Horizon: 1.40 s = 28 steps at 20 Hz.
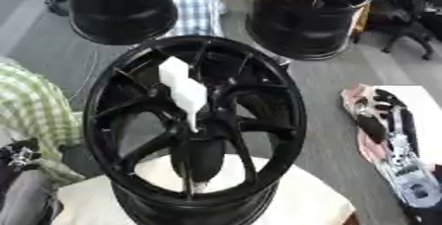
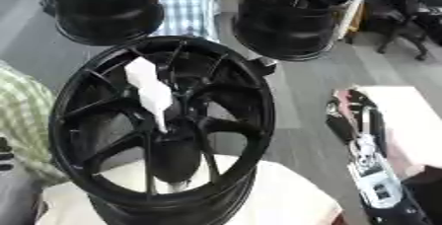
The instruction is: Pull the pin out of the wheel hub.
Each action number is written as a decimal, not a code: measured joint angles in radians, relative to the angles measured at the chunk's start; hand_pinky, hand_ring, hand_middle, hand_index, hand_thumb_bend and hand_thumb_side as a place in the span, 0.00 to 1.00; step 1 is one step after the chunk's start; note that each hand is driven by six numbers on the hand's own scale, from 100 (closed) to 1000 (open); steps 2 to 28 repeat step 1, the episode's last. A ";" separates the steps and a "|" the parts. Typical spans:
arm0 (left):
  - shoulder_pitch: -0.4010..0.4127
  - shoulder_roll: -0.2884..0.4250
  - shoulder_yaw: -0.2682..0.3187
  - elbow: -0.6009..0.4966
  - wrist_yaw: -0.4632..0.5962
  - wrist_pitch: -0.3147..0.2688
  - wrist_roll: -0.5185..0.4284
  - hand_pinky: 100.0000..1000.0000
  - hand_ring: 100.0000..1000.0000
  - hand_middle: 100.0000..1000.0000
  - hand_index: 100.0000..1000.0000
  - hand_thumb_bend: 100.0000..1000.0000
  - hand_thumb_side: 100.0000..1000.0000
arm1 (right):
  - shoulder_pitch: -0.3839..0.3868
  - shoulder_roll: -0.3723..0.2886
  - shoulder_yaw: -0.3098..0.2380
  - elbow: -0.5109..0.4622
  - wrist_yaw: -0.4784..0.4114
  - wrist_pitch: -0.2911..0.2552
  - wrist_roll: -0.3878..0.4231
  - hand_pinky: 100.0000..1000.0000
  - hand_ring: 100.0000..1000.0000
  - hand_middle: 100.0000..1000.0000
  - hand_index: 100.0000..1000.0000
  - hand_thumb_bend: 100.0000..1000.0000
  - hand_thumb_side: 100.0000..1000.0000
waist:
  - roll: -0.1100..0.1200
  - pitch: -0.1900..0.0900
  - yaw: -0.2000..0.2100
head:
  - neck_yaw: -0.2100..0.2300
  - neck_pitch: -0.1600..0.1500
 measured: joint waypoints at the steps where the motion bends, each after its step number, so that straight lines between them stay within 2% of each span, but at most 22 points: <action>1: -0.001 0.000 0.000 0.002 0.001 0.000 0.000 0.64 0.68 0.61 0.72 0.27 0.53 | 0.001 0.018 0.009 0.009 -0.014 -0.018 -0.019 0.73 0.71 0.70 0.83 0.00 0.39 | 0.002 0.001 0.000 | -0.001 0.000; 28: -0.001 0.000 0.000 0.002 0.001 0.000 0.000 0.64 0.68 0.61 0.72 0.27 0.53 | 0.001 0.018 0.009 0.009 -0.014 -0.018 -0.019 0.73 0.71 0.70 0.83 0.00 0.39 | 0.002 0.001 0.000 | -0.001 0.000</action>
